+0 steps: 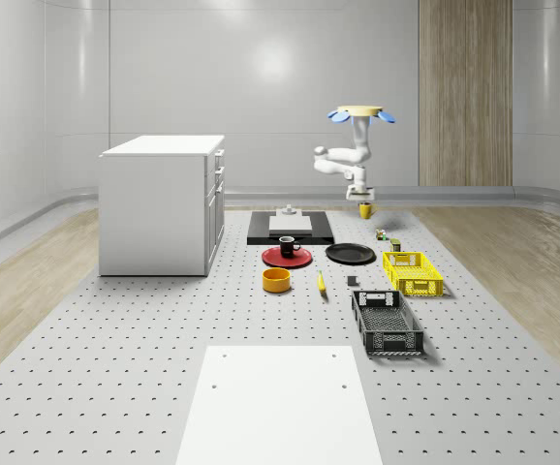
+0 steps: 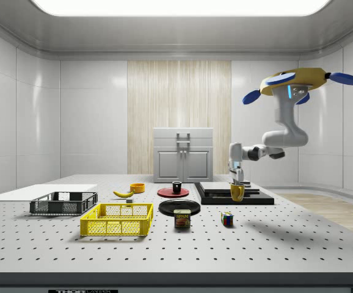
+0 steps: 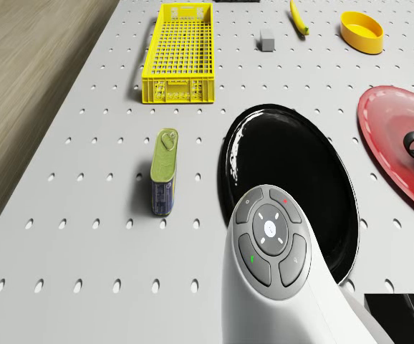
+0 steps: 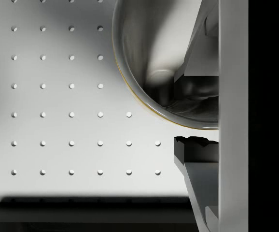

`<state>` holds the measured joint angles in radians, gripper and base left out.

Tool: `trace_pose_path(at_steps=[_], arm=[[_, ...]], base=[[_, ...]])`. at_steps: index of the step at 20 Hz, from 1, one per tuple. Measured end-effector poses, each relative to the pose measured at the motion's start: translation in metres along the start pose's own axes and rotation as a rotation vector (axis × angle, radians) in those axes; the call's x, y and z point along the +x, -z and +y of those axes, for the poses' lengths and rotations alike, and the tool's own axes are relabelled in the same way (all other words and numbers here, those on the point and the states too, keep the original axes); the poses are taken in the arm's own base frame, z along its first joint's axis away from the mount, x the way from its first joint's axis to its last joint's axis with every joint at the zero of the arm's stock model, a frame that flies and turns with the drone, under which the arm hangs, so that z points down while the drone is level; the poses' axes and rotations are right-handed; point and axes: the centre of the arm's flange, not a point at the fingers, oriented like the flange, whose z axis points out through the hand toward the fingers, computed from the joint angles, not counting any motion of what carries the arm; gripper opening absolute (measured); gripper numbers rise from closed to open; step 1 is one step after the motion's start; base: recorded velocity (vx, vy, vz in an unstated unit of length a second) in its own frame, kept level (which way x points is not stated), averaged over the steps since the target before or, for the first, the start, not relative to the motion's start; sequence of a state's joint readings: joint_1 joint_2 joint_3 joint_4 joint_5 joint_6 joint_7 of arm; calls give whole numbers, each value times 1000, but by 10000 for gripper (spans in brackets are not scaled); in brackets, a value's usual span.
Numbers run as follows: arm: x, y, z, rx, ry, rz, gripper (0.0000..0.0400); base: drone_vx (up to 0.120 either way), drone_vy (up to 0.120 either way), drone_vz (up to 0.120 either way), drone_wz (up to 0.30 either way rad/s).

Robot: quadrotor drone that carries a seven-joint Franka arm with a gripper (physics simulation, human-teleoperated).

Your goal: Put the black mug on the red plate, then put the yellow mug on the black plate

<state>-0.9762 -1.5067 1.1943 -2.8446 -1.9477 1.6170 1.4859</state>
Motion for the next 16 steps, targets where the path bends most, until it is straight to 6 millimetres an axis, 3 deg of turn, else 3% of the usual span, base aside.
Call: trace_pose_path(at_steps=[16], arm=[[0,0,0,0,0,0,110]], base=[[120,-120,0,0]])
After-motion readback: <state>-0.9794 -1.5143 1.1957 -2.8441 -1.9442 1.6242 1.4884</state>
